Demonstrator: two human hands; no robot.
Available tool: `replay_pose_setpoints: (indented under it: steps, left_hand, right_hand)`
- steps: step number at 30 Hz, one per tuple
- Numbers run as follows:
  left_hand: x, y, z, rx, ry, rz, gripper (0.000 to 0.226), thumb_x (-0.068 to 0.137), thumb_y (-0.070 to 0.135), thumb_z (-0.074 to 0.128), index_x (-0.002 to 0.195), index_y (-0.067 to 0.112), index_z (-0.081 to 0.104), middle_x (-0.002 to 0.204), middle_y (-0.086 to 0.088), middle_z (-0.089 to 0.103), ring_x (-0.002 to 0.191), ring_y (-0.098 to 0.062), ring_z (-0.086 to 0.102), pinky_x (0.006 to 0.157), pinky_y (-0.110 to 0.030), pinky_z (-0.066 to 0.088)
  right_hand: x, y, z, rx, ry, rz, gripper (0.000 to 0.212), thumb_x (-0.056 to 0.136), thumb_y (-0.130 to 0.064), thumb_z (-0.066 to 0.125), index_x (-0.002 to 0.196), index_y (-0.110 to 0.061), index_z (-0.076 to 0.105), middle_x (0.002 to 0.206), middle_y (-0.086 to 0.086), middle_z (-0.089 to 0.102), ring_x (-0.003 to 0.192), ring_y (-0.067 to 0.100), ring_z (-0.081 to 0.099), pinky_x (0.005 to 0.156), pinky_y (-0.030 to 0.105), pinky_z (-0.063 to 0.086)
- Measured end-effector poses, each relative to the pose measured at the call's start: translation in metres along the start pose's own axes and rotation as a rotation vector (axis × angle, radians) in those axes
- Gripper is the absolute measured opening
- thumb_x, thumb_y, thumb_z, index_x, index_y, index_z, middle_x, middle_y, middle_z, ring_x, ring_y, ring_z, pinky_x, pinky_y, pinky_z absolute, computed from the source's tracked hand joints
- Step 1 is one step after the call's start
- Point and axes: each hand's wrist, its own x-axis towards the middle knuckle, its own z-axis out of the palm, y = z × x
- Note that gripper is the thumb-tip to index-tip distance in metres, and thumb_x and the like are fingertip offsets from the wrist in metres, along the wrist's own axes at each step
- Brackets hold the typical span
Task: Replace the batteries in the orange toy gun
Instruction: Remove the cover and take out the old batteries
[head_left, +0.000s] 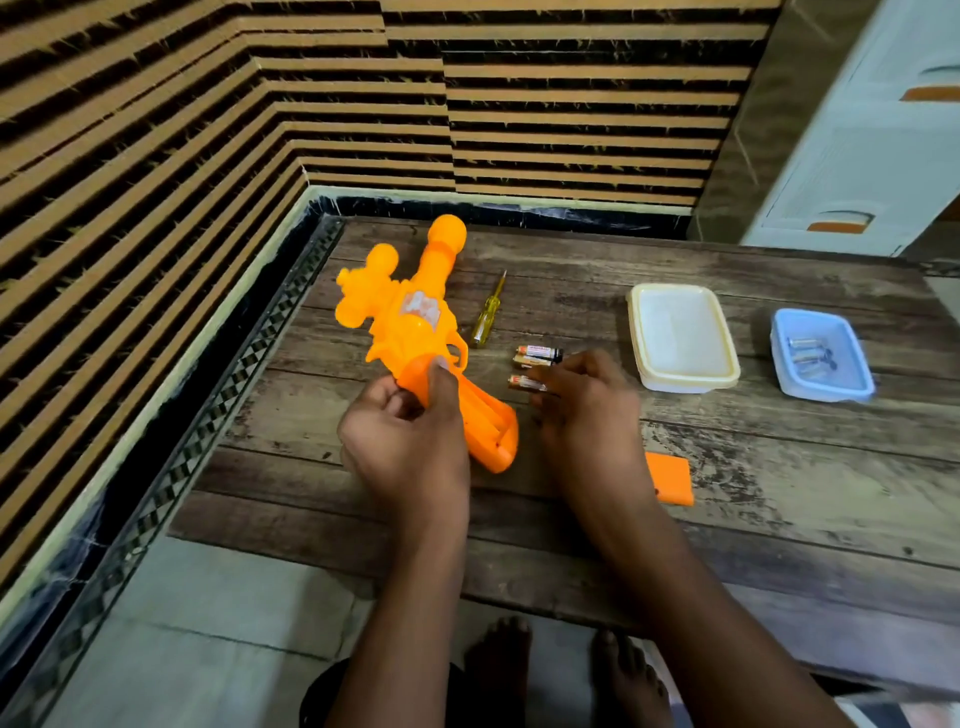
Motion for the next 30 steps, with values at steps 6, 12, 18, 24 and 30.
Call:
replay_pose_setpoints:
  steps: [6, 12, 18, 24, 30]
  left_hand:
    - [0.004, -0.021, -0.008, 0.045, -0.015, -0.145, 0.033, 0.073, 0.037, 0.077, 0.058, 0.015, 0.058, 0.052, 0.005, 0.06, 0.047, -0.017, 0.05, 0.059, -0.038, 0.048]
    - [0.007, -0.024, -0.02, 0.186, -0.039, -0.162, 0.038, 0.068, 0.052, 0.074, 0.068, 0.015, 0.069, 0.061, 0.001, 0.07, 0.064, -0.028, 0.071, 0.068, -0.052, 0.062]
    - [0.008, -0.025, -0.025, 0.309, -0.028, -0.134, 0.048, 0.065, 0.068, 0.067, 0.069, 0.02, 0.069, 0.062, 0.007, 0.072, 0.073, -0.031, 0.074, 0.073, -0.048, 0.062]
    - [0.004, -0.024, -0.026, 0.354, 0.014, -0.147, 0.055, 0.058, 0.074, 0.067, 0.07, 0.021, 0.068, 0.069, 0.003, 0.073, 0.089, -0.033, 0.073, 0.077, -0.046, 0.061]
    - [-0.009, -0.007, -0.031, 0.407, 0.065, -0.113, 0.04, 0.072, 0.051, 0.084, 0.092, 0.02, 0.068, 0.075, 0.015, 0.066, 0.108, -0.028, 0.066, 0.087, -0.04, 0.055]
  right_hand:
    - [0.013, 0.01, 0.009, -0.289, -0.149, 0.11, 0.028, 0.098, -0.022, 0.062, 0.124, -0.02, 0.072, 0.121, 0.007, 0.06, 0.104, 0.038, 0.065, 0.074, 0.037, 0.05]
    - [0.018, 0.014, 0.015, -0.293, -0.152, 0.191, 0.022, 0.101, -0.027, 0.058, 0.118, -0.021, 0.071, 0.117, 0.002, 0.059, 0.107, 0.035, 0.063, 0.072, 0.033, 0.036]
    - [0.014, 0.006, 0.008, -0.462, -0.199, 0.084, 0.024, 0.101, -0.019, 0.057, 0.122, -0.015, 0.067, 0.122, 0.008, 0.056, 0.117, 0.036, 0.056, 0.072, 0.035, 0.037]
    - [0.012, 0.004, -0.005, -0.405, -0.183, 0.07, 0.021, 0.097, -0.013, 0.062, 0.118, -0.012, 0.066, 0.117, 0.009, 0.057, 0.108, 0.038, 0.06, 0.068, 0.036, 0.039]
    - [0.01, 0.007, -0.027, -0.265, -0.062, 0.023, 0.02, 0.091, -0.01, 0.067, 0.11, -0.006, 0.071, 0.108, 0.013, 0.062, 0.1, 0.041, 0.063, 0.074, 0.047, 0.057]
